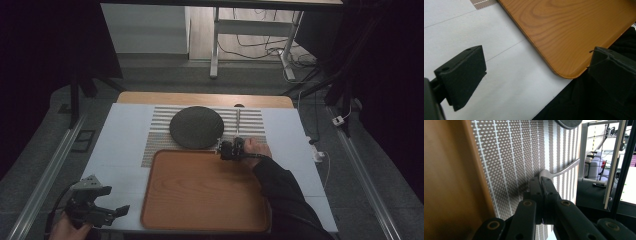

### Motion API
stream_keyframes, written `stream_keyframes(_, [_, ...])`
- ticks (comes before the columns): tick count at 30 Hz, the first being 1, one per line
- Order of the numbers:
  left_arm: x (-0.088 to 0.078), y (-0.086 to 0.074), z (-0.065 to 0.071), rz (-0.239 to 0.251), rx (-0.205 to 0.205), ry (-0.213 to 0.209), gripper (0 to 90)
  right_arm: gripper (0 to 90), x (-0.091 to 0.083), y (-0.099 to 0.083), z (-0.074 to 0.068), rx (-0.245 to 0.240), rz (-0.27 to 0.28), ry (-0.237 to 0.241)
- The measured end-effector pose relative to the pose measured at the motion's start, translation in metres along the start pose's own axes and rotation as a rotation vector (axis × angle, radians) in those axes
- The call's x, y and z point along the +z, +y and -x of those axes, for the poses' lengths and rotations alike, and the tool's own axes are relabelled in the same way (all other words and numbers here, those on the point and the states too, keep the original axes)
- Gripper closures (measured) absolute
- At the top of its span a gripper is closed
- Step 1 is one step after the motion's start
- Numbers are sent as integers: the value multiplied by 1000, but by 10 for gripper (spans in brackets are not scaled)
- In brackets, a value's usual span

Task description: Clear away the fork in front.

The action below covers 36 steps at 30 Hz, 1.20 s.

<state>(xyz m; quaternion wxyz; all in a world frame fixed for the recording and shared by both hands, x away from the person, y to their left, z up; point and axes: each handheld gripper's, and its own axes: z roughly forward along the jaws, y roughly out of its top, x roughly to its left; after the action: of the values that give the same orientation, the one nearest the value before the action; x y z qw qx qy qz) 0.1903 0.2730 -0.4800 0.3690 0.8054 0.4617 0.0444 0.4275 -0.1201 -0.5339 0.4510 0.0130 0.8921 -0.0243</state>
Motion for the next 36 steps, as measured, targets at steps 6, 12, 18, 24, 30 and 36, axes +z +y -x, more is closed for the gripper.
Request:
stream_keyframes(6, [0,0,1,1,2,5,13,895,-13,-4,5,40,35,19])
stream_keyframes(12, [0,0,2,5,9,7,8,895,-38,-10,11,88,112,75])
stream_keyframes(18, [-1,0,2,10,18,-3,0,895,-57,-16,12,129,126,73])
stream_keyframes(24, [-2,-1,2,14,25,-18,0,895,-75,-28,16,204,182,95])
stream_keyframes(30, [-2,-1,0,20,19,-35,0,895,-99,-43,16,305,230,148])
stream_keyframes(36, [-2,0,0,20,19,-47,0,894,-114,-56,17,389,291,206])
